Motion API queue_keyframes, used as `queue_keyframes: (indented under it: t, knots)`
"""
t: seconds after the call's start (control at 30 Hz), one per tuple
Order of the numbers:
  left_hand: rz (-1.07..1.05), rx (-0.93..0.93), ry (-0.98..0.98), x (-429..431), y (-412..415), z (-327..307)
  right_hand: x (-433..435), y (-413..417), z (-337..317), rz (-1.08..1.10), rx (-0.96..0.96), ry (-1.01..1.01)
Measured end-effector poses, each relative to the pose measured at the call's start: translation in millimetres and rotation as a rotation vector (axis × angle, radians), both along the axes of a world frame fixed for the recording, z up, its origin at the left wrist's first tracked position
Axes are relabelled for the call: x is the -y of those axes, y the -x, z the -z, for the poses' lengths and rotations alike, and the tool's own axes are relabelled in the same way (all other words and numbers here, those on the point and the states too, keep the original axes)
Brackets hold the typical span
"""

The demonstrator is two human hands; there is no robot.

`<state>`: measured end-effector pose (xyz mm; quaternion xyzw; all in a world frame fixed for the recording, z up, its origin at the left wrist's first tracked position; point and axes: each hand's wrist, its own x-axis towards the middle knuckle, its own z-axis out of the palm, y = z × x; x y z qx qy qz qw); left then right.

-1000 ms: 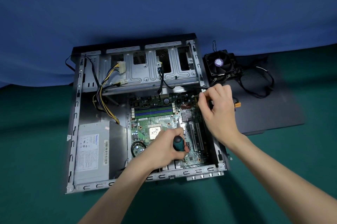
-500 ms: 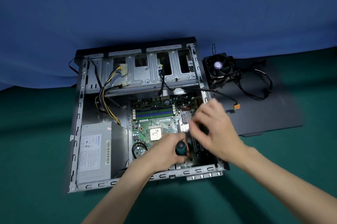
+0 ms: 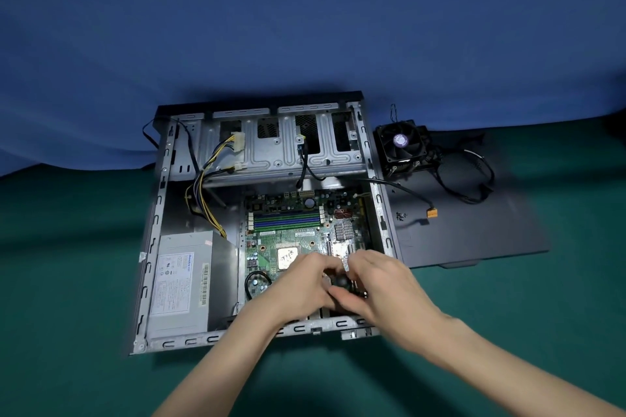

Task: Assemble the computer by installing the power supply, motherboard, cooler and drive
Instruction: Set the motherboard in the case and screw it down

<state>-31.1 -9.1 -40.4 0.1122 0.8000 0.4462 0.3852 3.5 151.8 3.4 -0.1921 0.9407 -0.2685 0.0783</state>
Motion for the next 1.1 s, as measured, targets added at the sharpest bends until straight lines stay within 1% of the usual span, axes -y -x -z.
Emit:
queue_keyframes:
  t: [0.1, 0.2, 0.27, 0.33, 0.4, 0.43, 0.57, 0.63, 0.67, 0.73, 0.8, 0.9, 0.97, 1.0, 1.07, 1.1]
  knots:
    - [-0.005, 0.03, -0.039, 1.6, -0.5, 1.2, 0.5, 5.0, -3.5, 0.006, 0.08, -0.099]
    - [-0.019, 0.099, -0.074, 1.9, -1.0, 0.3, -1.1, 6.7, -7.2, -0.067, 0.171, -0.067]
    - [-0.009, 0.107, -0.1, 1.2, -2.0, -0.9, 2.3, 6.2, -8.9, -0.031, 0.18, -0.069]
    - [-0.006, 0.053, -0.078, -0.2, -1.5, -1.7, 7.4, 8.8, -9.1, 0.008, 0.162, -0.182]
    - [-0.007, 0.038, -0.073, 0.4, -0.5, -1.3, 10.6, 13.6, -10.2, -0.002, 0.133, -0.29]
    - [-0.009, 0.049, -0.069, 1.0, 0.0, -0.4, 10.6, 16.1, -11.9, -0.009, 0.139, -0.298]
    - [-0.059, 0.137, -0.122, 4.8, -0.5, -5.0, 9.4, 19.0, -13.8, -0.054, 0.255, -0.177]
    - [-0.028, 0.101, -0.133, 4.0, -1.5, -5.9, 11.7, 17.9, -12.4, -0.028, 0.269, -0.23]
    - [-0.007, 0.064, -0.108, 2.9, -1.9, -6.5, 13.3, 17.1, -12.1, -0.023, 0.256, -0.286]
    - [0.005, 0.048, -0.077, 1.6, -2.1, -6.0, 14.5, 17.3, -14.2, -0.02, 0.209, -0.358]
    - [-0.006, 0.045, -0.069, 2.4, -0.6, -5.1, 12.4, 19.3, -17.5, -0.022, 0.22, -0.319]
    - [-0.015, 0.07, -0.117, 4.6, -1.8, -7.2, 11.6, 18.7, -18.0, -0.034, 0.305, -0.234]
    - [-0.016, 0.036, -0.11, 2.8, -3.1, -7.7, 16.5, 19.6, -16.5, -0.008, 0.293, -0.254]
    - [-0.013, 0.021, -0.094, 1.9, -3.5, -7.8, 19.5, 20.9, -16.7, -0.007, 0.269, -0.296]
    - [-0.015, 0.022, -0.066, 2.4, -3.0, -5.4, 21.3, 24.1, -19.1, -0.027, 0.231, -0.37]
    - [-0.03, 0.025, -0.06, 3.5, -2.6, -3.7, 20.2, 25.3, -19.4, -0.049, 0.241, -0.363]
